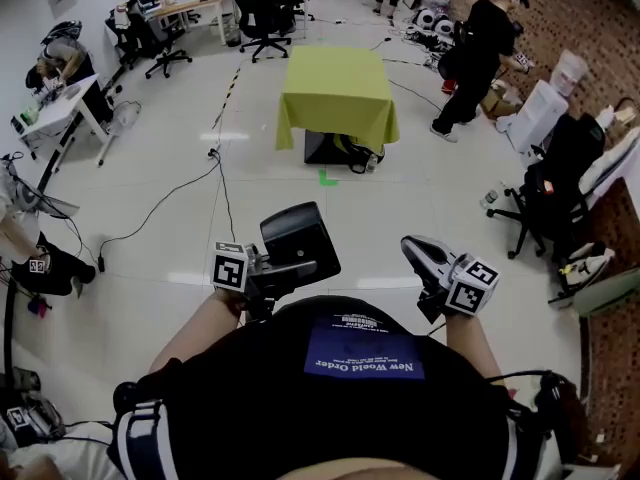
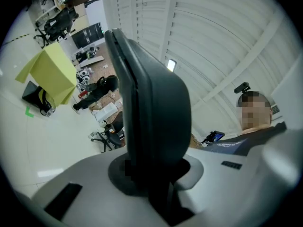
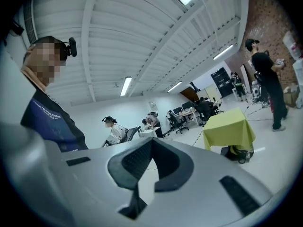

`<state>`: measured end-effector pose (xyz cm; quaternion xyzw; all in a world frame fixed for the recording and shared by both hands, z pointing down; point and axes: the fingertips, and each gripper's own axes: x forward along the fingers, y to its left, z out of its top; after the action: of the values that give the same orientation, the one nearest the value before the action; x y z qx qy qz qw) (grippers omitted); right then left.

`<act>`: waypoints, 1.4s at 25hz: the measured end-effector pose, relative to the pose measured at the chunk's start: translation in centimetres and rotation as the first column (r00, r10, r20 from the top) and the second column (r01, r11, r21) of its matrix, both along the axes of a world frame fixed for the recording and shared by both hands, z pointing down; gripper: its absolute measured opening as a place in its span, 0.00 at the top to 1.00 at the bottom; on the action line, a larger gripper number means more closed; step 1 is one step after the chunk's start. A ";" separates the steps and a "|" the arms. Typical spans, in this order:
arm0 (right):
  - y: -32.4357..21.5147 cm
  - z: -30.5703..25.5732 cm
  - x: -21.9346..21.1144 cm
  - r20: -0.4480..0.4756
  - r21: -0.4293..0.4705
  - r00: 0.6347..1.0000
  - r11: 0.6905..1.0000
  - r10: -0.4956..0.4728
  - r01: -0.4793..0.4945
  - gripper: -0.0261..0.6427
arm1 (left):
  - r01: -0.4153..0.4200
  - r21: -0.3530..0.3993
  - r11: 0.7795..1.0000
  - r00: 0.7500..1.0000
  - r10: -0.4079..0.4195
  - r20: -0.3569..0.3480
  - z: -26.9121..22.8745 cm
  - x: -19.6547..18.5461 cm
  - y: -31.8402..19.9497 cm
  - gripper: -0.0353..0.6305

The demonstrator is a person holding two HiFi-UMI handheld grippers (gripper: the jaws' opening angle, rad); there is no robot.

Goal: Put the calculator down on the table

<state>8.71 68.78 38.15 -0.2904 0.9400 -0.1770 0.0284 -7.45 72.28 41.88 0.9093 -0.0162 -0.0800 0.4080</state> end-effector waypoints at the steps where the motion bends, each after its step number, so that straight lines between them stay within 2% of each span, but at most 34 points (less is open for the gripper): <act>1: -1.3 0.0 -1.1 -0.001 -0.001 1.000 1.000 -0.003 0.003 0.98 | 0.002 -0.003 1.000 1.000 -0.002 0.001 0.1 -1.0 -1.4 0.84; 5: -5.9 0.9 -4.1 -0.032 -0.026 0.999 0.999 -0.029 0.028 0.98 | 0.020 -0.023 1.000 1.000 -0.020 0.000 1.1 -3.6 -6.4 0.84; 10: -13.3 2.5 -3.8 -0.042 -0.066 0.998 0.997 -0.048 0.046 0.98 | 0.054 -0.064 0.997 0.998 -0.055 -0.011 2.9 -3.7 -12.7 0.84; 16: -24.6 3.1 -0.9 -0.010 -0.041 0.991 0.990 -0.134 0.134 0.98 | 0.143 -0.062 0.988 0.989 -0.141 0.033 3.6 -0.7 -23.1 0.84; 20: -32.1 2.7 1.2 -0.047 -0.044 0.975 0.976 -0.216 0.214 0.98 | 0.207 -0.054 0.977 0.978 -0.206 0.031 2.3 2.0 -29.6 0.84; 24: -38.8 1.2 3.1 -0.068 -0.001 0.959 0.962 -0.274 0.274 0.98 | 0.244 -0.041 0.969 0.970 -0.242 0.033 1.5 5.1 -36.0 0.84; 29: -44.2 1.4 4.8 -0.035 -0.020 0.961 0.961 -0.276 0.275 0.98 | 0.206 -0.057 0.977 0.978 -0.203 0.055 1.5 7.8 -41.3 0.84; 35: -50.2 2.7 4.0 -0.053 -0.058 0.975 0.976 -0.214 0.211 0.98 | 0.150 -0.082 0.985 0.989 -0.149 0.013 2.6 6.8 -48.3 0.84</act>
<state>12.68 18.54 40.87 -0.1940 0.9611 -0.1948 -0.0262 -0.63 23.95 44.44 0.8882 -0.0891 -0.1063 0.4380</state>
